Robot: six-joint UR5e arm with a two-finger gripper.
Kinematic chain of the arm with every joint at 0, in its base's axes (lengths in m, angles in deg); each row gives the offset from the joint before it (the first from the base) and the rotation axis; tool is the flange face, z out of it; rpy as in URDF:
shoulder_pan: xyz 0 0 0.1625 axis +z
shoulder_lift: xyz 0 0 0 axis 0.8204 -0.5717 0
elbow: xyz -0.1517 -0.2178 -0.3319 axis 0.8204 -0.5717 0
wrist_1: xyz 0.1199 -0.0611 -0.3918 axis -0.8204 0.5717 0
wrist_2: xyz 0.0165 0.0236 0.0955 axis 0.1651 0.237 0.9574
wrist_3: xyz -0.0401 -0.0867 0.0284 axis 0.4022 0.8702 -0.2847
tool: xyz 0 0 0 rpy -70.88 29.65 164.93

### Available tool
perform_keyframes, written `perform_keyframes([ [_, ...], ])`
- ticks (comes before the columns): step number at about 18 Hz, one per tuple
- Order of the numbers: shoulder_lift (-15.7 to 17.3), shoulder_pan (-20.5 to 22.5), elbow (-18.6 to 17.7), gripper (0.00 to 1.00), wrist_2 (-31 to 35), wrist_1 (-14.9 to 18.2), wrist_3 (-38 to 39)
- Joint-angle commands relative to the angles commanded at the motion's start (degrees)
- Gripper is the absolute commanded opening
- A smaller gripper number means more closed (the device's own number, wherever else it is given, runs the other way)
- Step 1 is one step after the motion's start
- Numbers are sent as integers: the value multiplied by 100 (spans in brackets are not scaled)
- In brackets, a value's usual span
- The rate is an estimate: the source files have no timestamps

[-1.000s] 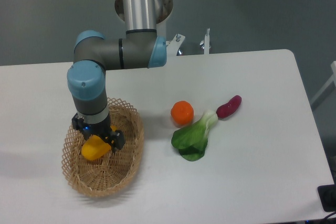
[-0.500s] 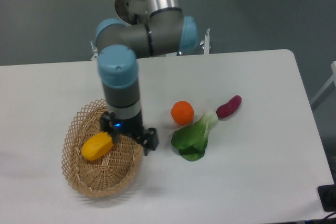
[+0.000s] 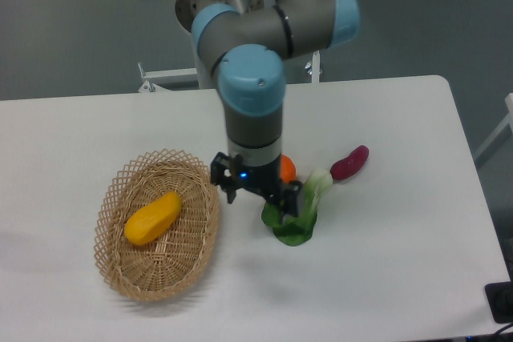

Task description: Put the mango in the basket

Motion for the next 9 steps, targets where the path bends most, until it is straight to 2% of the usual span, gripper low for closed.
perform_keyframes([
  [9, 9, 115, -9, 100, 0, 0, -9],
])
